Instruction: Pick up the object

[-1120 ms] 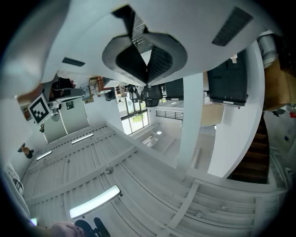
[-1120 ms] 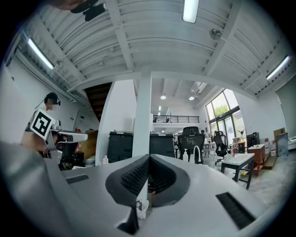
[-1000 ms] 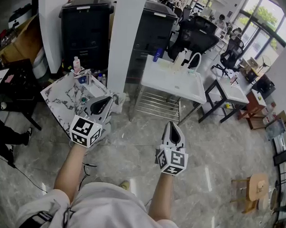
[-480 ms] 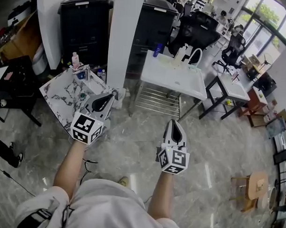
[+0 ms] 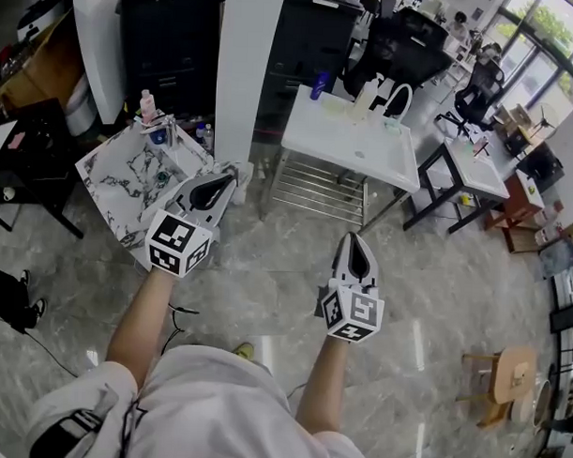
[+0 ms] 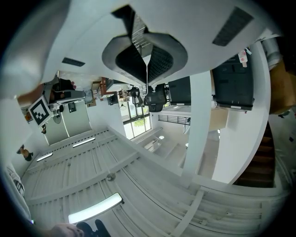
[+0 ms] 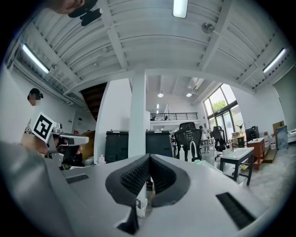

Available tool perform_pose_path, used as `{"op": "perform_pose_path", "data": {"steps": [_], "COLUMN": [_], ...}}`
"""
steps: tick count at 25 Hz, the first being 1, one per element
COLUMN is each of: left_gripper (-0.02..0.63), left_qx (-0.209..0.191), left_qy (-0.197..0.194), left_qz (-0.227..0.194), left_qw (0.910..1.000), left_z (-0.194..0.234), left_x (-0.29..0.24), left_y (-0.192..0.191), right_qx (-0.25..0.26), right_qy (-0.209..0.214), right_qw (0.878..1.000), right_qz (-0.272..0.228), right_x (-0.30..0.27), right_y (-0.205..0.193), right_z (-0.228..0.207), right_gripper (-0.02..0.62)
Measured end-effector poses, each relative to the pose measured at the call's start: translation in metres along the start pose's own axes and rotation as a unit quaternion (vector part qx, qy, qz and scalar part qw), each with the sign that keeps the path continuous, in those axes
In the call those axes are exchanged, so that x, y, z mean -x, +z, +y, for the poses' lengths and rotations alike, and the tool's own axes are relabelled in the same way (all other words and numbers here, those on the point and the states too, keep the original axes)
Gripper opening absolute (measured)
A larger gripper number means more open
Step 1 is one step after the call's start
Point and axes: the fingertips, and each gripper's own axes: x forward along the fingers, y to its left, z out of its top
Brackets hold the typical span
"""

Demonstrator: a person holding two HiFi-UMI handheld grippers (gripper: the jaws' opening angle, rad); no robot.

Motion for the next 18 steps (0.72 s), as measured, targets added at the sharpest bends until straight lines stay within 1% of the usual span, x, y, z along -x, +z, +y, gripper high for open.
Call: {"op": "perform_pose_path", "data": {"steps": [4, 5, 6, 8, 9, 15, 18], "left_gripper": [0.020, 0.033, 0.063, 0.078, 0.098, 0.101, 0.101], "left_qx": [0.003, 0.004, 0.005, 0.006, 0.006, 0.003, 0.008], "left_qy": [0.004, 0.006, 0.006, 0.005, 0.005, 0.002, 0.006], "left_qz": [0.000, 0.001, 0.003, 0.007, 0.008, 0.011, 0.014], "left_qw": [1.0000, 1.0000, 1.0000, 0.9999, 0.9999, 0.9999, 0.9999], "left_z": [-0.007, -0.009, -0.010, -0.014, -0.017, -0.022, -0.020], "left_x": [-0.014, -0.016, -0.018, -0.021, -0.022, -0.023, -0.025], "left_y": [-0.001, -0.002, -0.003, -0.004, -0.004, -0.008, -0.012], "right_qx": [0.000, 0.000, 0.000, -0.002, -0.002, 0.009, 0.001], "right_qy": [0.001, 0.002, 0.003, 0.006, 0.007, 0.004, 0.003], "right_qw": [1.000, 1.000, 1.000, 1.000, 1.000, 1.000, 1.000], "right_qz": [0.000, 0.001, 0.002, 0.002, 0.002, 0.002, 0.002], "right_x": [-0.005, -0.006, -0.006, -0.006, -0.006, -0.005, -0.005], "right_y": [-0.003, -0.004, -0.005, -0.005, -0.004, -0.009, -0.014], "right_z": [-0.016, -0.019, -0.021, -0.024, -0.025, -0.024, -0.026], "right_gripper": [0.006, 0.006, 0.006, 0.006, 0.006, 0.006, 0.006]}}
